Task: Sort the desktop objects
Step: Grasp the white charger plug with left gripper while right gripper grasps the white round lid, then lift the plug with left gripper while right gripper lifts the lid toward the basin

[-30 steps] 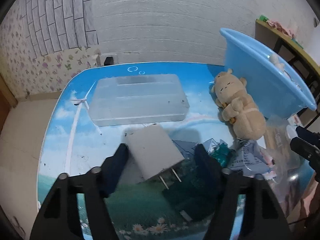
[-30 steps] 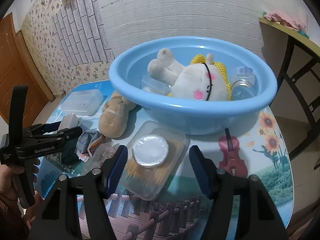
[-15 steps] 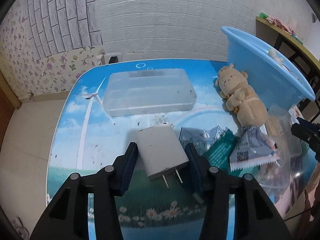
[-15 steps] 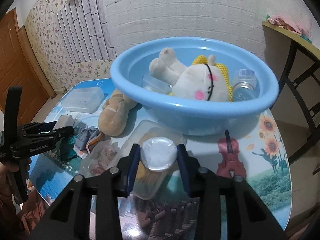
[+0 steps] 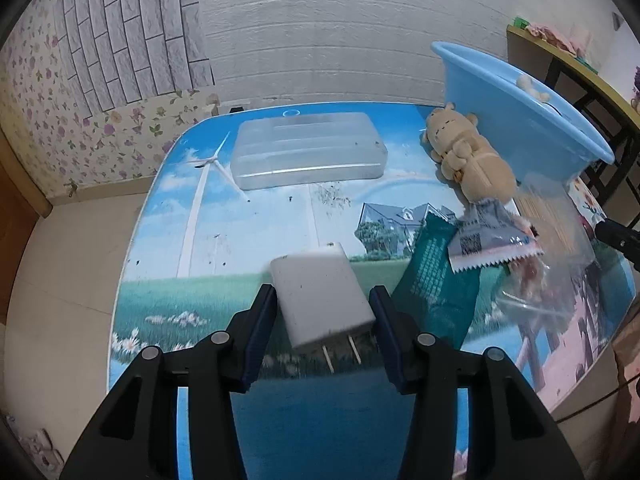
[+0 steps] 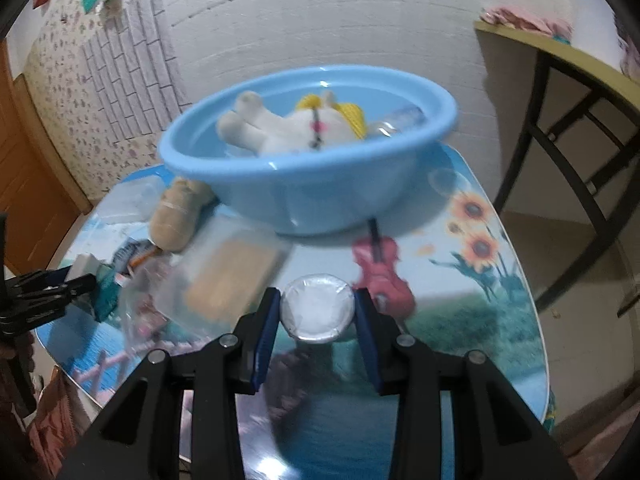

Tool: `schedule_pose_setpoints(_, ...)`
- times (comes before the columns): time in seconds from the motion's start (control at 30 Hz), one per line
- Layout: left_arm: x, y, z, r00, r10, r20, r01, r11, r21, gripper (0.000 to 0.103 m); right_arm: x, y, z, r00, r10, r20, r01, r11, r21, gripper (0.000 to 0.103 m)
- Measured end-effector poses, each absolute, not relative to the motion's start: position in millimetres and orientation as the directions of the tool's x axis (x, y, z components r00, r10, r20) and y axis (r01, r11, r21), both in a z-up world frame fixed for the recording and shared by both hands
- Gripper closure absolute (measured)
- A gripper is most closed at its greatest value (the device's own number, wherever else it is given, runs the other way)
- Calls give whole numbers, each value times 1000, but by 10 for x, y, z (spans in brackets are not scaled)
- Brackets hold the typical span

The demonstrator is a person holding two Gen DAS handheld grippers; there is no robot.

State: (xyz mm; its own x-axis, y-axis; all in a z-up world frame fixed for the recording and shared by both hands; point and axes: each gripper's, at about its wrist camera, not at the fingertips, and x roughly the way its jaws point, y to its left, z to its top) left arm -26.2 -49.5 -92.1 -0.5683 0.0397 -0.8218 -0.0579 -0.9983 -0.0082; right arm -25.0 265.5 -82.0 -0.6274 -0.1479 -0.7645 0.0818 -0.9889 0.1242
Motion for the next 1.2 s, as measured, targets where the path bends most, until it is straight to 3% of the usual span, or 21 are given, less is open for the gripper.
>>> schedule_pose_setpoints(0.6, -175, -457, -968, -615, 15, -788, -26, -1000, 1, 55, -177, 2706, -998, -608, -122, -785, 96, -992, 80, 65)
schedule_pose_setpoints(0.7, -189, -477, -977, -625, 17, -780, -19, -1000, -7, 54, -178, 2663, -993, -607, -116, -786, 104, -992, 66, 59)
schedule_pose_setpoints(0.77, -186, -478, -984, -632, 12, -774, -13, -1000, -6, 49, -179, 2646, -1000, -605, -113, -788, 108, -992, 59, 52)
schedule_pose_setpoints(0.97, -195, -593, -1000, -629, 6, -778, 12, -1000, -18, 33, -179, 2611, -1017, -608, -83, -790, 110, -994, 20, 50)
schedule_pose_setpoints(1.2, -208, -766, -1011, -627, -14, -779, 50, -999, -23, 32, -166, 2619, -1026, -617, -73, -783, 105, -994, 11, 50)
